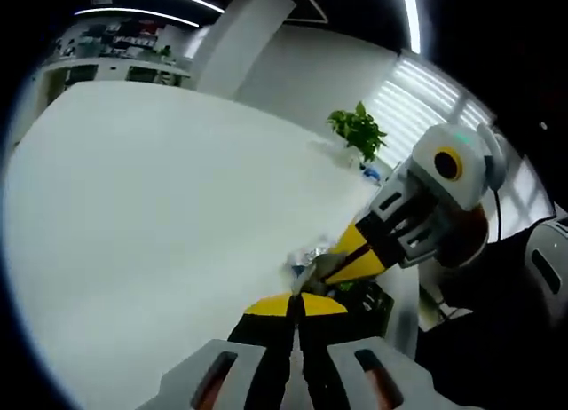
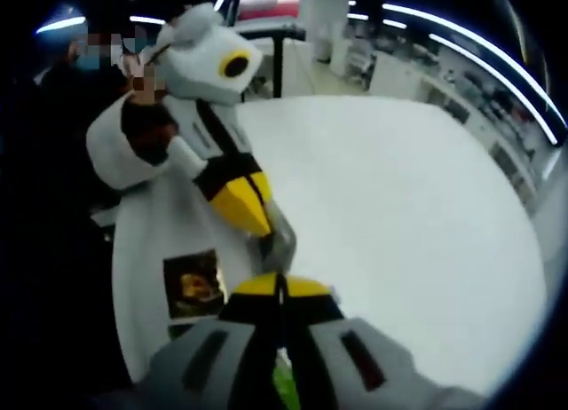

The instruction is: Arrange the skincare products in the storage area until every visible bottle or jar stands upright without overlapping.

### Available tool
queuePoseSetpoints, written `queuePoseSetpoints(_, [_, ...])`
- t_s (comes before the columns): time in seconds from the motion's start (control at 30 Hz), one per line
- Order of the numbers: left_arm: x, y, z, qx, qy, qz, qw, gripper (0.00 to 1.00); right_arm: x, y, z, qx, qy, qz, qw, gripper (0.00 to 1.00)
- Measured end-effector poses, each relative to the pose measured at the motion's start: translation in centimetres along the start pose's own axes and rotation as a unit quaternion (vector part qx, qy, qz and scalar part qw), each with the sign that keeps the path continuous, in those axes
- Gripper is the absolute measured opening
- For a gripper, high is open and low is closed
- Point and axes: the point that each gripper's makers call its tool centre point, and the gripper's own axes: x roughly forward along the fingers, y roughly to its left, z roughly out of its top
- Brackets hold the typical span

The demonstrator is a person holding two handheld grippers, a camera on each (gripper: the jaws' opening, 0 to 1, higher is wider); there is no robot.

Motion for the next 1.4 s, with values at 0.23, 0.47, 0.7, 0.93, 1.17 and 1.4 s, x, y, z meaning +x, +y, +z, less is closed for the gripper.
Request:
queuePoseSetpoints(0.23, [0.3,0.0,-0.7,0.028,0.013,0.004,0.9995,0.00,0.8,-0.2,-0.6,0.014,0.000,-0.004,0.9999,0.00])
queuePoseSetpoints(0.47, [0.6,0.7,-0.8,0.056,0.013,0.022,0.9981,0.01,1.5,-0.8,-0.7,0.040,-0.015,-0.014,0.9990,0.00])
queuePoseSetpoints(0.7, [1.3,0.9,-1.4,0.114,0.019,0.055,0.9917,0.03,2.1,-1.2,-1.1,0.044,-0.014,-0.023,0.9987,0.00])
queuePoseSetpoints(0.93, [1.5,1.2,-1.6,0.156,0.015,0.084,0.9840,0.03,2.4,-0.8,-1.4,0.045,-0.012,-0.024,0.9986,0.01])
queuePoseSetpoints(1.17, [1.7,1.8,-1.8,0.173,0.016,0.099,0.9798,0.03,2.8,-0.6,-1.6,0.046,-0.010,-0.021,0.9987,0.01])
queuePoseSetpoints(1.4, [1.6,2.0,-1.7,0.177,0.014,0.104,0.9786,0.03,2.8,-0.6,-1.7,0.048,-0.012,-0.025,0.9984,0.02])
